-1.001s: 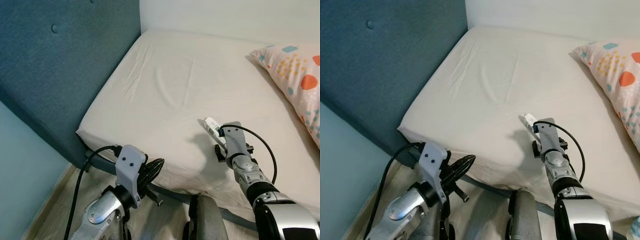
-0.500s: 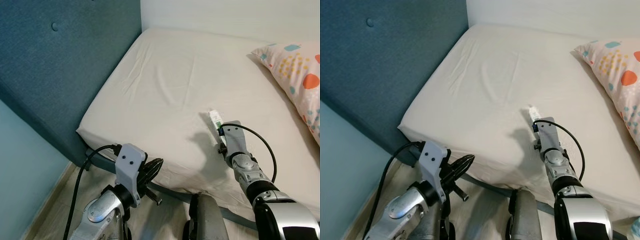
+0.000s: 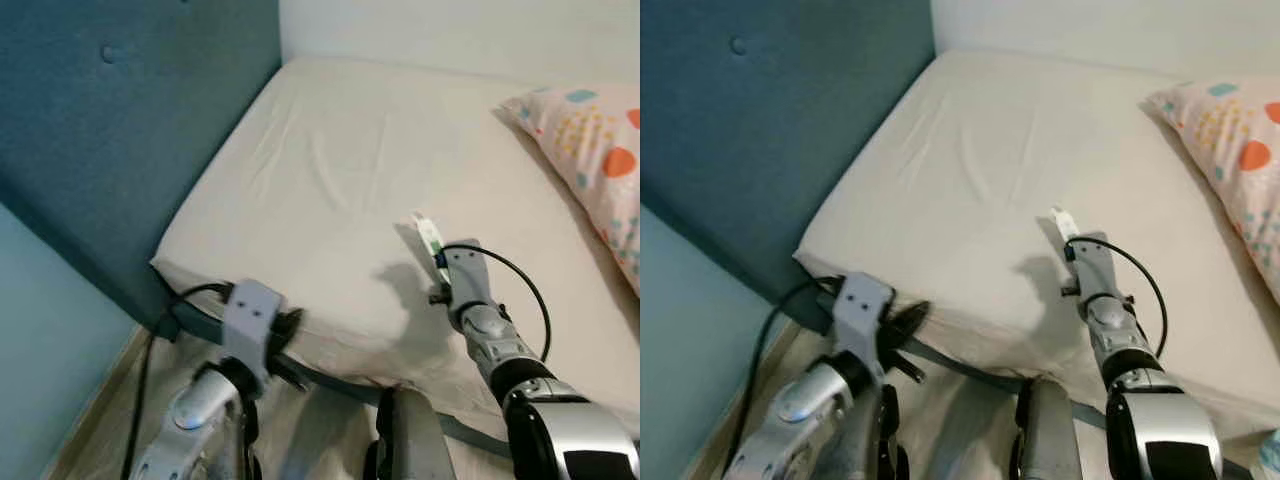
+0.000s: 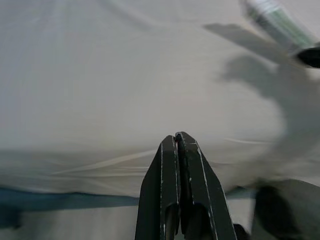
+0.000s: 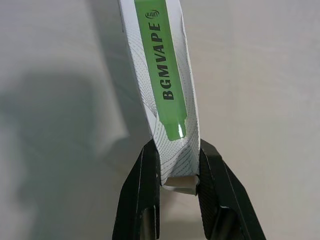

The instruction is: Clean up the room

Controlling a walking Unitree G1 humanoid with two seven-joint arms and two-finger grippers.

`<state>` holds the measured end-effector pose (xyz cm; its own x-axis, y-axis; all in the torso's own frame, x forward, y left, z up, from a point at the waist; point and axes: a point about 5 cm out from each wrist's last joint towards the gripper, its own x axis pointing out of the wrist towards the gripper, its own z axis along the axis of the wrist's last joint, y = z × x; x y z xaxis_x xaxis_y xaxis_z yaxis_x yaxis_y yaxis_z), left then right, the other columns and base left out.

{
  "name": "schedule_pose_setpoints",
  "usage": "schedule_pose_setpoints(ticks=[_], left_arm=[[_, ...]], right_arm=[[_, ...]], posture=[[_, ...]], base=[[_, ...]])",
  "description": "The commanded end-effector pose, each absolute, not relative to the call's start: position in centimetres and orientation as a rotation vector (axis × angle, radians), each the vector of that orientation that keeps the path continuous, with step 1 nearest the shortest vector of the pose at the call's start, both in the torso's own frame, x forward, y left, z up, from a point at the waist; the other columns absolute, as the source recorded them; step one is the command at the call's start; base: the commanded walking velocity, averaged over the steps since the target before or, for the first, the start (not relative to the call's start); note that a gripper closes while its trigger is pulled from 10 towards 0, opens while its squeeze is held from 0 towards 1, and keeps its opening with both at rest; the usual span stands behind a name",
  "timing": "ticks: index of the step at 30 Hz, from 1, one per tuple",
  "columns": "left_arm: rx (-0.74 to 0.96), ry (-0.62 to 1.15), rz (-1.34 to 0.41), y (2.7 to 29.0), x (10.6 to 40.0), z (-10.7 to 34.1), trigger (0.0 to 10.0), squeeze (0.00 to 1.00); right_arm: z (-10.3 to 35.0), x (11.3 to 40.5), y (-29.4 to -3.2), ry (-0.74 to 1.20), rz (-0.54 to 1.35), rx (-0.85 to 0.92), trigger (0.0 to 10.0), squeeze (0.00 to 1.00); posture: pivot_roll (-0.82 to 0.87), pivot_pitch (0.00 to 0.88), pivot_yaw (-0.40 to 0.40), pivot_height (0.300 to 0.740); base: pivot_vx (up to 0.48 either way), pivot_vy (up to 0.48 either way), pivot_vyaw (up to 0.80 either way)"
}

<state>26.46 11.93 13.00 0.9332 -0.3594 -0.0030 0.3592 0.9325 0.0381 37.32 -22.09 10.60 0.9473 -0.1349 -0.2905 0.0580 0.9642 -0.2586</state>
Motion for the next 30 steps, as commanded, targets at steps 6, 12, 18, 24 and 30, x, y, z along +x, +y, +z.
schedule_pose_setpoints(ticks=[6, 12, 18, 24, 30], left_arm=[[0.05, 0.03, -0.246, 13.5, 27.5, 11.7, 10.0, 0.0], [0.03, 0.085, -0.143, 14.4, 28.0, 10.5, 10.0, 0.0], [0.075, 0.09, -0.045, 15.2, 28.5, 9.6, 10.0, 0.0], [0.067, 0.082, -0.004, 15.7, 28.8, 9.5, 10.0, 0.0], [0.061, 0.065, -0.007, 15.7, 29.1, 9.6, 10.0, 0.0]], right_arm=[[11.3, 37.9, -18.3, 0.187, 0.015, -0.198, 10.0, 0.0], [10.4, 37.2, -17.4, 0.147, 0.002, -0.201, 10.0, 0.0], [9.1, 35.8, -17.2, 0.115, -0.044, -0.216, 10.0, 0.0], [8.3, 35.0, -17.4, 0.119, -0.068, -0.173, 10.0, 0.0], [7.6, 34.2, -17.3, 0.121, -0.057, -0.14, 10.0, 0.0]], posture=[[0.09, 0.206, -0.039, 0.6], [0.06, 0.164, -0.034, 0.6], [0.05, 0.138, -0.029, 0.6], [0.04, 0.124, -0.024, 0.6], [0.04, 0.113, -0.026, 0.6]], base=[[0.0, 0.0, 0.0], [0.0, 0.0, 0.0], [0.0, 0.0, 0.0], [0.0, 0.0, 0.0], [0.0, 0.0, 0.0]])
